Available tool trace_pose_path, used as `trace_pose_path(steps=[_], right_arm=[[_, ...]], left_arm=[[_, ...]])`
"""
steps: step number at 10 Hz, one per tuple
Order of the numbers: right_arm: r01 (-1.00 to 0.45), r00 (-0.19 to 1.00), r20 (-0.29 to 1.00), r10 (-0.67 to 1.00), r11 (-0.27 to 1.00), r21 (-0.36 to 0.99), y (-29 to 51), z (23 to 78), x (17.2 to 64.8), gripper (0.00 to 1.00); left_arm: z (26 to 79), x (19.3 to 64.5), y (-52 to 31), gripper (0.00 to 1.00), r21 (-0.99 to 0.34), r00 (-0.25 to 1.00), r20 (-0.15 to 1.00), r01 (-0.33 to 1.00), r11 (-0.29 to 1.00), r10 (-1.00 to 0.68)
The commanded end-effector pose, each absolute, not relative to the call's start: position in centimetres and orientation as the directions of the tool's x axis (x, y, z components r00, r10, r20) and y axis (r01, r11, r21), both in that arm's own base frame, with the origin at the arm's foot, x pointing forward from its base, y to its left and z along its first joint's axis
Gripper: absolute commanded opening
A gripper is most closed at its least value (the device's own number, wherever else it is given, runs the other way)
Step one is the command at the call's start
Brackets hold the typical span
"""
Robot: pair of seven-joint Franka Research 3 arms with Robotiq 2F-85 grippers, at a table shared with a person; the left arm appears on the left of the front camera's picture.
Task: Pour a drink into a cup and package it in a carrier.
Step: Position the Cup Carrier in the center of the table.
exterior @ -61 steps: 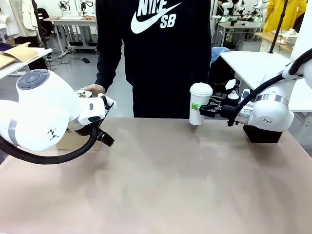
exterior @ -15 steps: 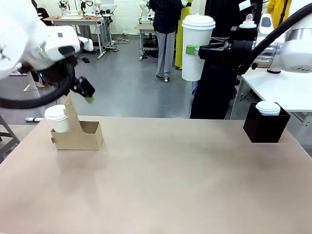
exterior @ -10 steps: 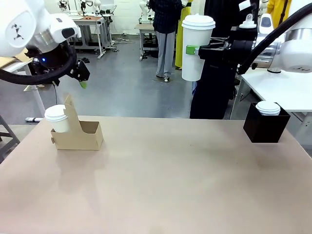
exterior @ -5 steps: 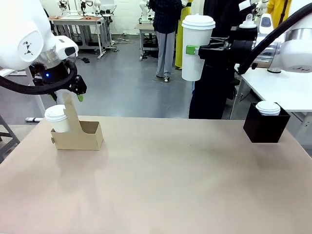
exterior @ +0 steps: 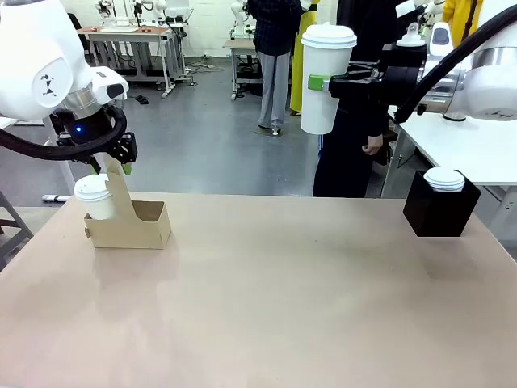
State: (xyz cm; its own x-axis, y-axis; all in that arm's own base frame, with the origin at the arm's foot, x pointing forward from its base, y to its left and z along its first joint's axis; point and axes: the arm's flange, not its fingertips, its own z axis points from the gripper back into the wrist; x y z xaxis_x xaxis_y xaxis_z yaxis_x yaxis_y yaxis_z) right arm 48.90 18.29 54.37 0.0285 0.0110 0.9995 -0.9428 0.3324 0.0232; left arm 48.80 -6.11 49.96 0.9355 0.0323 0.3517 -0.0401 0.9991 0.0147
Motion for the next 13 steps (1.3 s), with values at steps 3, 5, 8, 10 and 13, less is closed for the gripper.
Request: trace_pose_path(steps=[3,5,8,10,13], right_arm=[[-0.940,0.004,1.000,0.019,0.340,-0.002,18.5,54.8,49.1,0.81],[-0.940,0.004,1.000,0.019,0.340,-0.002,18.5,54.8,49.1,0.81],[-0.940,0.004,1.000,0.019,0.340,-0.002,18.5,54.8,49.1,0.81],[-0.940,0.004,1.000,0.019,0.340,-0.002,18.5,54.8,49.1,0.81],[-0.940,0.004,1.000,0.019,0.340,-0.002,18.5,54.8,49.1,0.81]], left_arm=[[50.0,49.0,-6.8,0.00,0.009,0.927,0.372,-0.045,0.999,0.039],[50.0,49.1,-6.8,0.00,0.016,0.928,0.369,-0.051,0.999,0.041],[49.8,49.4,-6.6,0.00,-0.014,0.946,0.317,-0.066,0.998,0.067],[50.0,49.0,-6.4,0.00,0.007,0.930,0.365,-0.047,0.999,0.041],[50.9,47.9,-6.8,0.02,0.011,0.918,0.390,-0.086,0.996,0.075]])
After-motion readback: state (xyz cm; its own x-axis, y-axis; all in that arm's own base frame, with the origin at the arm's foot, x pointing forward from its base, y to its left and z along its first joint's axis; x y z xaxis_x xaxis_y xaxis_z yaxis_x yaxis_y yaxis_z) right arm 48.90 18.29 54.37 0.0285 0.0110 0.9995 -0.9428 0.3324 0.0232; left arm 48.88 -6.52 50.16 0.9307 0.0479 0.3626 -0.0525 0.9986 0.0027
